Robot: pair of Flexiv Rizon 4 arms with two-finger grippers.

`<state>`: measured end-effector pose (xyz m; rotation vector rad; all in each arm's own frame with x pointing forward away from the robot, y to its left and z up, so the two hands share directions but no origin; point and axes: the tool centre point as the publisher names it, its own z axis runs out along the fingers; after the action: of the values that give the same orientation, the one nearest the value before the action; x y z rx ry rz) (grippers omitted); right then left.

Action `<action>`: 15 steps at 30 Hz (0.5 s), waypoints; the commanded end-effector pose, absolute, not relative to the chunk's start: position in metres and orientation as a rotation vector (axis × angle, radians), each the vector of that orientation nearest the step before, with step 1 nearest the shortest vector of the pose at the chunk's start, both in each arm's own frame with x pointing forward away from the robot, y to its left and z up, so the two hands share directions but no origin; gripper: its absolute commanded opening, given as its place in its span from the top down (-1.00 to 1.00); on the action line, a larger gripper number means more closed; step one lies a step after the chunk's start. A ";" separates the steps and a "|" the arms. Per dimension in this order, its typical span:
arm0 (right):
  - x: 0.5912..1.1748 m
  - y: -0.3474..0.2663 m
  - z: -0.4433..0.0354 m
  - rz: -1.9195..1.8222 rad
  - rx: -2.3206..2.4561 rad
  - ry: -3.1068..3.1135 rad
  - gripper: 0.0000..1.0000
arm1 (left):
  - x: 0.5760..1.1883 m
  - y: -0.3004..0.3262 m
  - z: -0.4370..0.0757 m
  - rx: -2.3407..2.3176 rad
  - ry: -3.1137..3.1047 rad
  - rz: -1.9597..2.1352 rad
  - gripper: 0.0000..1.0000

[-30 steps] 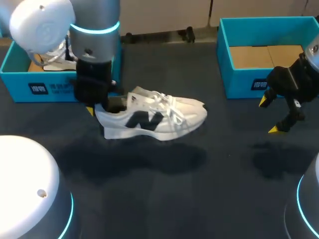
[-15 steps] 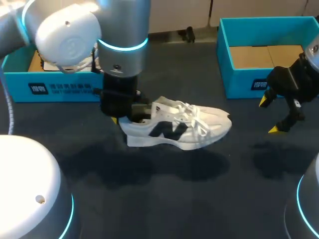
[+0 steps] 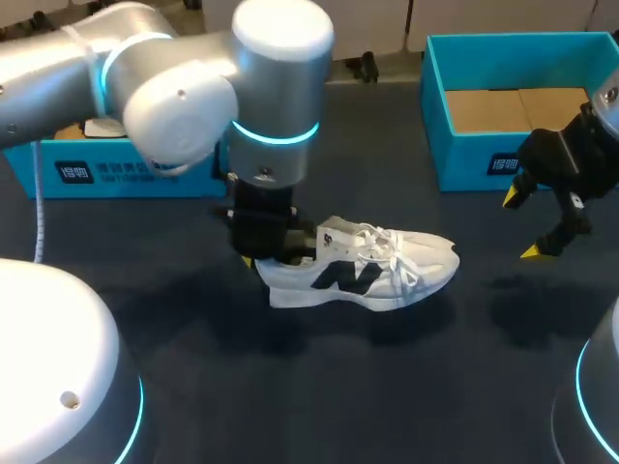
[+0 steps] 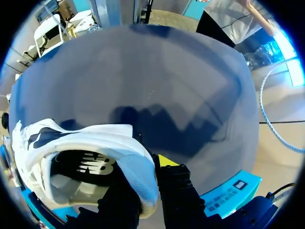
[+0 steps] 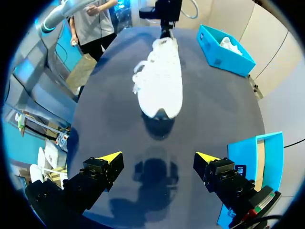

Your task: Take the shoe out of the shoebox, open the shoe tongue, remove and reinsert the insole, then place the shoe into the shoebox

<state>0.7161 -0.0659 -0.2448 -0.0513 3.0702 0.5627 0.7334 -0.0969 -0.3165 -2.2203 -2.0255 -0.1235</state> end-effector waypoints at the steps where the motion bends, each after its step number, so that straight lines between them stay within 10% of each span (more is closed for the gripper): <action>1: 0.716 -0.065 -0.246 0.559 -0.050 3.070 -1.00 | 0.740 -0.107 -0.343 -2.173 -2.055 -0.149 1.00; 15: 0.716 -0.065 -0.246 0.559 -0.050 3.070 -1.00 | 0.734 -0.105 -0.381 -2.114 -2.071 -0.244 1.00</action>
<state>0.7160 -0.0659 -0.2448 -0.0514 3.0702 0.5627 0.7369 -0.0998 -0.3770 -2.1211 -2.0757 -0.2171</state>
